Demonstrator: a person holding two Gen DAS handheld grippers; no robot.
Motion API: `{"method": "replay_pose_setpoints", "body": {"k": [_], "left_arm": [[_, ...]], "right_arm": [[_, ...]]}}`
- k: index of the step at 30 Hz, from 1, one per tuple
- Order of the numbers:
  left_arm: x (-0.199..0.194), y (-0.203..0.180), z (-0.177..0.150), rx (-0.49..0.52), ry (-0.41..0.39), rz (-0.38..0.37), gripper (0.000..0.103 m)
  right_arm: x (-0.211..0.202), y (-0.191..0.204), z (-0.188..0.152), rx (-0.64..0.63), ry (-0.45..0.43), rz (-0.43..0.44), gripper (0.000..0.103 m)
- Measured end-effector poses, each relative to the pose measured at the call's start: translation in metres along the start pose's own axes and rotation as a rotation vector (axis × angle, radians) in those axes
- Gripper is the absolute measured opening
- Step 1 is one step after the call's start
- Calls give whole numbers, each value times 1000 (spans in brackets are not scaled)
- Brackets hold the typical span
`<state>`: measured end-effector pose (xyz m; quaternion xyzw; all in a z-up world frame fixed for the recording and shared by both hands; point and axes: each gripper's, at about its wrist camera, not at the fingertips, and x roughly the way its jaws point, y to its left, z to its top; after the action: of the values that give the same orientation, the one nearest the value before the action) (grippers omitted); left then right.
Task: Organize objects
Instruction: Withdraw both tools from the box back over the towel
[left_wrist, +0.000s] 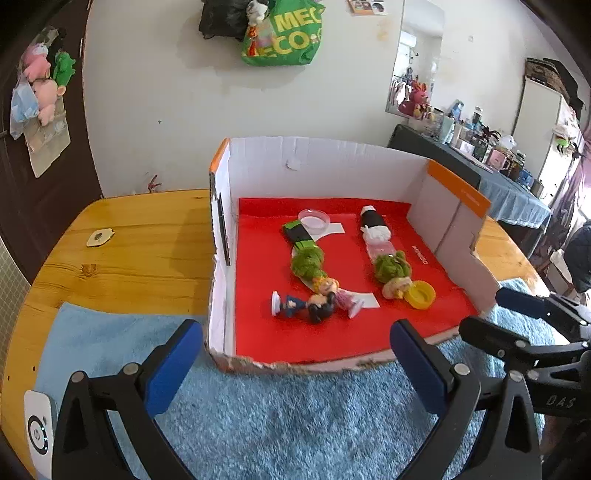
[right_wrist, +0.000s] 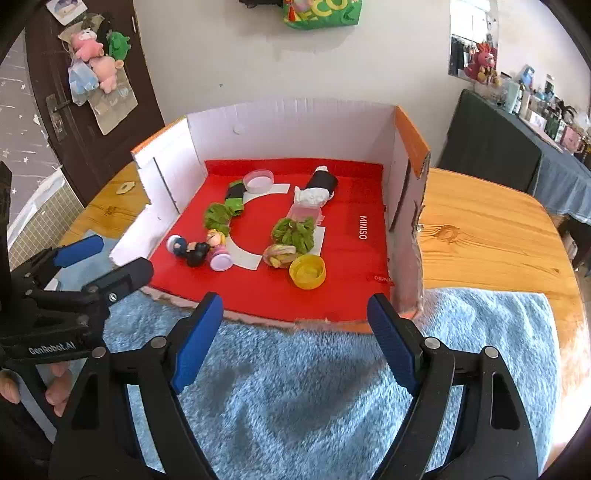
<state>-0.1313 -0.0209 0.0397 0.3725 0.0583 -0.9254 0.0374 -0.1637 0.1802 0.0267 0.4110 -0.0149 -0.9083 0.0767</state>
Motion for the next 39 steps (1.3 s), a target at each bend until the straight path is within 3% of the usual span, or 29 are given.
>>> {"method": "replay_pose_setpoints", "body": {"k": [5, 15, 20, 26, 39], "left_arm": [[-10, -5, -9, 16, -12, 20, 103], [-16, 2, -35, -27, 8, 30, 103], [-18, 2, -51, -18, 21, 56, 103], [-19, 1, -66, -45, 55, 20, 103], [-28, -2, -82, -53, 63, 24, 103]], "right_arm": [[-17, 3, -8, 12, -32, -9, 88], [-25, 5, -35, 49, -45, -40, 92], [-23, 7, -52, 64, -37, -37, 92], [-24, 10, -66, 71, -23, -33, 92], [-30, 11, -85, 82, -14, -39, 92]]}}
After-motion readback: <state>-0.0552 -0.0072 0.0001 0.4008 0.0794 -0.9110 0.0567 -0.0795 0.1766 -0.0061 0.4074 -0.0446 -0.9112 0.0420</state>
